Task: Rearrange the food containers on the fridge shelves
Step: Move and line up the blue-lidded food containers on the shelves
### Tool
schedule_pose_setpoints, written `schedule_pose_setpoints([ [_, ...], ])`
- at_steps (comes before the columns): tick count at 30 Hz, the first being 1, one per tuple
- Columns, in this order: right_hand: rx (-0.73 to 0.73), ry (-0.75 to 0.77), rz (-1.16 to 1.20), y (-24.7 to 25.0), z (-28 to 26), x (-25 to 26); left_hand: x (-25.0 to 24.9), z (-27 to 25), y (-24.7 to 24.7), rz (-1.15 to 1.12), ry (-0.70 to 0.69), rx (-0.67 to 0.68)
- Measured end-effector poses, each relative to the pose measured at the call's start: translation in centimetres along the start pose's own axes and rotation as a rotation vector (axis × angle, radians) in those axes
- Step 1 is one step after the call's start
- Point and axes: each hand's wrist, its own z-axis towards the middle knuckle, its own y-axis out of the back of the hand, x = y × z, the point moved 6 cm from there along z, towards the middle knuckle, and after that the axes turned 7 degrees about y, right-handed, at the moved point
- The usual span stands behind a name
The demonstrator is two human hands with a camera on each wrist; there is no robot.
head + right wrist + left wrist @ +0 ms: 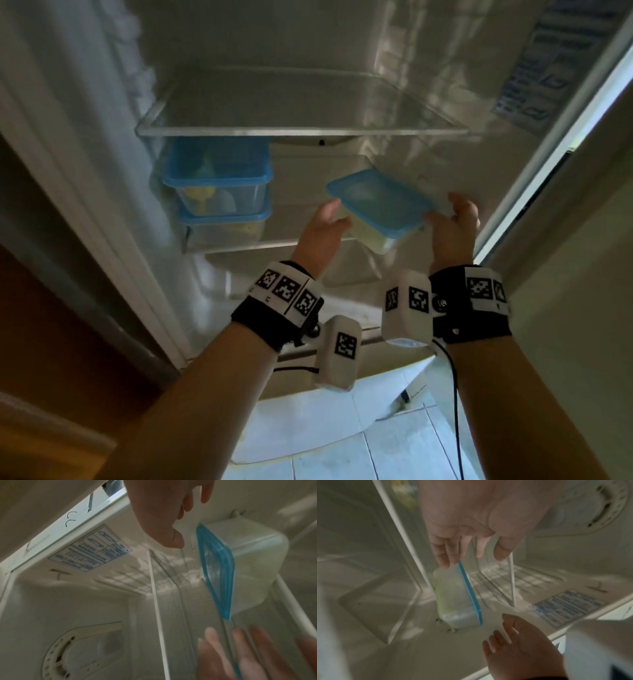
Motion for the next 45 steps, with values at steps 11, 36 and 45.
schedule_pose_setpoints([
  [11, 0.186, -0.216, 0.154, -1.2, 2.5, -4.1, 1.0, 2.9, -4.1, 0.183, 0.081, 0.196],
  [36, 0.47, -0.135, -0.197, -10.9, 3.6, -4.5, -3.9, 3.1, 3.9, 0.384, -0.174, -0.058],
  [45, 0.528, -0.169, -0.182, -13.4, 2.4, -4.5, -6.9, -0.7, 12.9, 0.5, -0.434, -0.569],
])
